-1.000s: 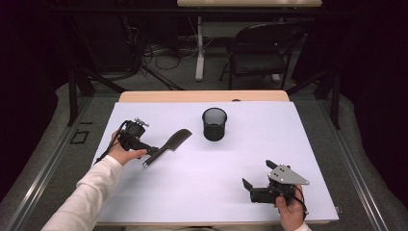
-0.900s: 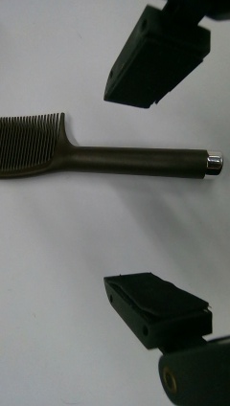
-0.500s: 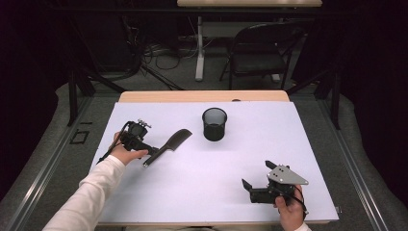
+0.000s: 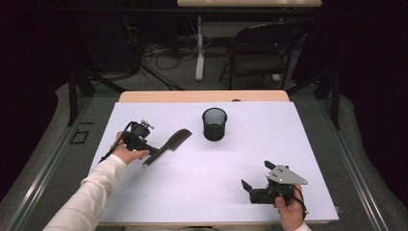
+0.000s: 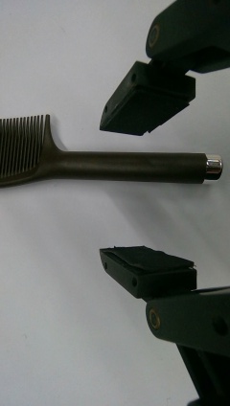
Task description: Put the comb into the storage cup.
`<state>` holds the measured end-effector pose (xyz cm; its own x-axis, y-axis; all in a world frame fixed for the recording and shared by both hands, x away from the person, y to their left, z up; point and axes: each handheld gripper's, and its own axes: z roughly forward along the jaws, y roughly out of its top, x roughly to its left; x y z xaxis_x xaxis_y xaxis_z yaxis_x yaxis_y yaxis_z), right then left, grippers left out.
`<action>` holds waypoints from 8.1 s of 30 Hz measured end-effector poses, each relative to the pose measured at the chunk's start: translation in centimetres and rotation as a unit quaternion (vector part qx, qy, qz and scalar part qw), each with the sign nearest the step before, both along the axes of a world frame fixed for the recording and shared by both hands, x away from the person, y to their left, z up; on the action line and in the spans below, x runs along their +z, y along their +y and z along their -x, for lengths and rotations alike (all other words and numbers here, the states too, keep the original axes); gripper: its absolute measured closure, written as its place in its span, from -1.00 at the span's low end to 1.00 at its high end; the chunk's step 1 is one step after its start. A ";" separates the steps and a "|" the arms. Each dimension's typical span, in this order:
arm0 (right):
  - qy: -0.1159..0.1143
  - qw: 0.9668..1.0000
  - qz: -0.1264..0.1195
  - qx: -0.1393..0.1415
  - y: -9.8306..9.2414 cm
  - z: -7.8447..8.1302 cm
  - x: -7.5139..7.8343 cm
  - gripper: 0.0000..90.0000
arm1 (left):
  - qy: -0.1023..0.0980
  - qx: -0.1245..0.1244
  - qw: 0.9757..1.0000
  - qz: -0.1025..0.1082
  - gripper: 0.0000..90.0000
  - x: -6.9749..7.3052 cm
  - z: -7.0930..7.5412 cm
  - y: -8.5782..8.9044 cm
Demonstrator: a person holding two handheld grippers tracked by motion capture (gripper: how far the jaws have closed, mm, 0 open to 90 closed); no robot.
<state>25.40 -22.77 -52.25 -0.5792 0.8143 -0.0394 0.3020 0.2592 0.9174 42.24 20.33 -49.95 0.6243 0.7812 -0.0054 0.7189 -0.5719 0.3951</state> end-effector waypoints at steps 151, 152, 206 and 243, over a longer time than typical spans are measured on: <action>0.006 1.000 0.012 0.019 0.2 -0.1 -0.3 -1.00 | 0.014 0.008 1.000 0.007 0.60 -1.2 -0.4 -1.2; 0.007 1.000 0.012 0.019 0.2 -0.1 -0.3 -1.00 | 0.011 0.011 1.000 0.010 0.60 -1.2 -0.4 -1.1; 0.007 1.000 0.016 0.020 0.2 -0.1 -0.4 -1.00 | -0.161 0.041 0.971 0.170 0.60 4.1 4.2 -2.2; 0.007 1.000 0.016 0.019 0.1 -0.1 -0.4 -1.00 | -0.251 0.040 0.936 0.244 0.60 3.9 7.2 -4.4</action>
